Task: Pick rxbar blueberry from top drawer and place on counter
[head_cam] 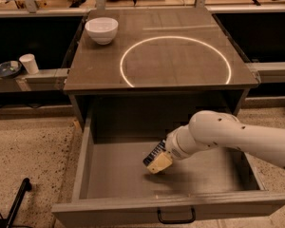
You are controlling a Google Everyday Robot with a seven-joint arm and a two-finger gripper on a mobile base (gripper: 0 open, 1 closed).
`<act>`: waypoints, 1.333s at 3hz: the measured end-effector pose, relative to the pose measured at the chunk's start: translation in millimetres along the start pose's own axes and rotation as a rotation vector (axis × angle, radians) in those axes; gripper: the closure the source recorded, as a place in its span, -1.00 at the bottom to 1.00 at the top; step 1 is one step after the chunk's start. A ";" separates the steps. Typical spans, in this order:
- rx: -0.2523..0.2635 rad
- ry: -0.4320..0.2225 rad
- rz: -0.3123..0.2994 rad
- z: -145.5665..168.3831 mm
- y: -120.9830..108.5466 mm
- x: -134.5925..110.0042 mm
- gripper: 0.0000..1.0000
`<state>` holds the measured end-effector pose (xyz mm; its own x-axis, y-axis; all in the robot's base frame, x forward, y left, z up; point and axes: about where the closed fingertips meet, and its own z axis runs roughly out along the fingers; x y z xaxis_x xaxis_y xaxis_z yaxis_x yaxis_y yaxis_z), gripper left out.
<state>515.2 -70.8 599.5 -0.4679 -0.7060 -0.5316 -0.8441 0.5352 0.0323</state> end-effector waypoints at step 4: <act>-0.018 -0.035 0.023 3.1 3.9 -0.1 1.00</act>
Offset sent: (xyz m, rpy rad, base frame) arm -0.0006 0.0061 -0.0064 0.0224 0.0163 -0.0162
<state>512.8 -67.1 597.0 -0.4783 -0.6769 -0.5596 -0.8379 0.5425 0.0599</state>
